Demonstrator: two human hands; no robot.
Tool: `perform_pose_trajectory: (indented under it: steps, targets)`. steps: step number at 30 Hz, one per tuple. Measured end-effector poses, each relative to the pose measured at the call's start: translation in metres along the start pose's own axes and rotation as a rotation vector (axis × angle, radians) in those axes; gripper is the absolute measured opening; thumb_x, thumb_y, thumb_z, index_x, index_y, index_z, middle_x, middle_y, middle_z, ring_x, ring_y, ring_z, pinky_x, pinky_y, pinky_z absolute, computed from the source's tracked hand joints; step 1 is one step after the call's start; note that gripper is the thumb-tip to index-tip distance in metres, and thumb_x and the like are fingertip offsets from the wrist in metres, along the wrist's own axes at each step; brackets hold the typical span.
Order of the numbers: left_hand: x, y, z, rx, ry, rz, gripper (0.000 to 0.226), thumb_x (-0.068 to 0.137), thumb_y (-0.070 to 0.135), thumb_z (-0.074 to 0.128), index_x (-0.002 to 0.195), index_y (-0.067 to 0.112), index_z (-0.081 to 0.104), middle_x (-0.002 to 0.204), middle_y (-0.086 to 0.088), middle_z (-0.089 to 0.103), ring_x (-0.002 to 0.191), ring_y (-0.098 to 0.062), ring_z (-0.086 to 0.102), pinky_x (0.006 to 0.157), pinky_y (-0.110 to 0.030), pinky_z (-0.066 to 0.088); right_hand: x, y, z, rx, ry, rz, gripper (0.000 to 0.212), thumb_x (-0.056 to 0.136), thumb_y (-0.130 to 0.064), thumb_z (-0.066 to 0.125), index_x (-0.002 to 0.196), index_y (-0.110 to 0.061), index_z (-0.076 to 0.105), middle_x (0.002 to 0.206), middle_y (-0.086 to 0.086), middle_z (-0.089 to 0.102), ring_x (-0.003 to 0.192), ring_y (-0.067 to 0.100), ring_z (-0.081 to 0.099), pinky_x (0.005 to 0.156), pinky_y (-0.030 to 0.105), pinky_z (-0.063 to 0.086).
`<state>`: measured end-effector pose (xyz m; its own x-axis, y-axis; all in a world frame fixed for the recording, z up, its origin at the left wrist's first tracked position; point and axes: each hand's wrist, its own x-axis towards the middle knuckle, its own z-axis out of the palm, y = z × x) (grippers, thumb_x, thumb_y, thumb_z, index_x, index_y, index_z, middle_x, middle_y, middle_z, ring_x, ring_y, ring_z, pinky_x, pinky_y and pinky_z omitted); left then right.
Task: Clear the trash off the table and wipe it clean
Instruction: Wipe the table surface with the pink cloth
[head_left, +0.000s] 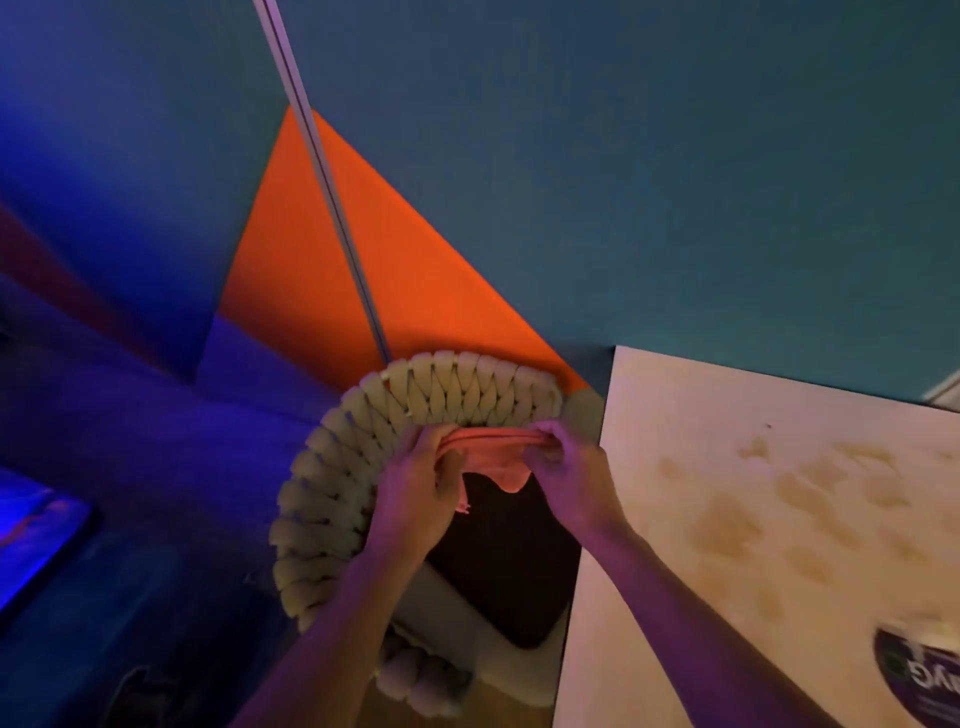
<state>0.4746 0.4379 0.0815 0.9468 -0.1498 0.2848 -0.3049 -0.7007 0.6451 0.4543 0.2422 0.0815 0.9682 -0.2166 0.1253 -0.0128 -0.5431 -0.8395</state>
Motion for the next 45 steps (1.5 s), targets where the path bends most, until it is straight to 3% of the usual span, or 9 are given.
perform_pose_trajectory:
  steps: [3,10,14,19,22,28,34,42,45]
  targets:
    - [-0.014,0.03,-0.02,-0.051,0.012,0.071,0.026,0.092,0.017,0.063,0.118,0.022,0.062,0.111,0.005,0.059,0.103,-0.016,0.062,0.089,-0.037,0.053,-0.029,-0.016,-0.028,0.133,0.074,0.031,0.013,0.088,-0.022,0.071,0.1,-0.021,0.069,0.091,-0.012,0.068,0.08,-0.008,0.06,0.07,0.004,0.043]
    - [-0.069,0.104,-0.044,-0.179,0.075,0.158,0.027,0.091,0.03,0.062,0.112,0.016,0.068,0.106,0.005,0.062,0.099,-0.008,0.06,0.09,-0.021,0.047,-0.107,-0.034,-0.093,0.286,0.2,0.049,0.009,0.089,-0.025,0.072,0.096,-0.02,0.069,0.084,-0.01,0.07,0.076,0.0,0.06,0.07,0.022,0.049]
    - [-0.105,0.129,-0.041,-0.232,0.038,0.138,0.028,0.093,0.033,0.062,0.114,0.016,0.068,0.108,0.007,0.063,0.101,-0.003,0.059,0.093,-0.021,0.047,-0.151,-0.034,-0.122,0.327,0.189,0.053,0.014,0.09,-0.039,0.065,0.095,-0.027,0.065,0.085,-0.017,0.067,0.08,0.004,0.06,0.07,0.032,0.051]
    - [-0.159,0.163,-0.028,-0.213,-0.006,0.116,0.021,0.093,0.024,0.069,0.113,0.016,0.07,0.104,0.015,0.067,0.096,0.027,0.05,0.084,0.003,0.034,-0.205,-0.012,-0.154,0.317,0.184,0.074,0.008,0.096,-0.029,0.063,0.099,-0.021,0.064,0.085,-0.016,0.065,0.078,-0.002,0.057,0.068,0.015,0.044]
    - [-0.188,0.172,-0.016,-0.233,-0.059,0.052,0.022,0.094,0.032,0.066,0.112,0.022,0.07,0.101,0.022,0.067,0.096,0.024,0.054,0.085,0.0,0.038,-0.235,0.008,-0.162,0.323,0.161,0.14,0.01,0.095,-0.03,0.063,0.099,-0.021,0.064,0.088,-0.007,0.067,0.077,-0.004,0.057,0.067,0.014,0.045]
    - [-0.256,0.176,0.024,-0.272,-0.159,-0.223,0.017,0.093,0.04,0.067,0.109,0.039,0.065,0.1,0.02,0.071,0.094,0.001,0.067,0.086,-0.029,0.056,-0.3,0.064,-0.17,0.275,0.062,0.287,0.005,0.094,-0.032,0.065,0.096,-0.027,0.064,0.08,-0.009,0.064,0.071,0.003,0.059,0.065,0.03,0.053]
    - [-0.309,0.174,0.054,-0.099,-0.268,-0.377,0.015,0.092,0.044,0.064,0.107,0.04,0.067,0.092,0.015,0.07,0.088,-0.01,0.069,0.077,-0.027,0.055,-0.349,0.104,-0.167,0.173,-0.046,0.383,0.007,0.095,-0.033,0.062,0.098,-0.027,0.061,0.077,-0.008,0.06,0.071,0.01,0.061,0.064,0.045,0.058]
    - [-0.331,0.148,0.097,-0.048,-0.415,-0.324,0.022,0.09,0.049,0.054,0.108,0.038,0.06,0.099,0.014,0.072,0.092,-0.009,0.068,0.082,-0.036,0.057,-0.367,0.145,-0.151,0.101,-0.121,0.559,0.013,0.095,-0.025,0.061,0.106,-0.019,0.065,0.079,-0.008,0.059,0.08,0.027,0.066,0.068,0.053,0.058]
    - [-0.329,0.144,0.112,0.028,-0.415,-0.285,0.017,0.097,0.035,0.056,0.112,0.032,0.063,0.108,0.006,0.071,0.096,-0.018,0.067,0.081,-0.034,0.054,-0.366,0.154,-0.147,0.06,-0.09,0.58,0.012,0.094,-0.021,0.061,0.104,-0.019,0.066,0.077,-0.002,0.064,0.072,0.027,0.066,0.068,0.048,0.057]
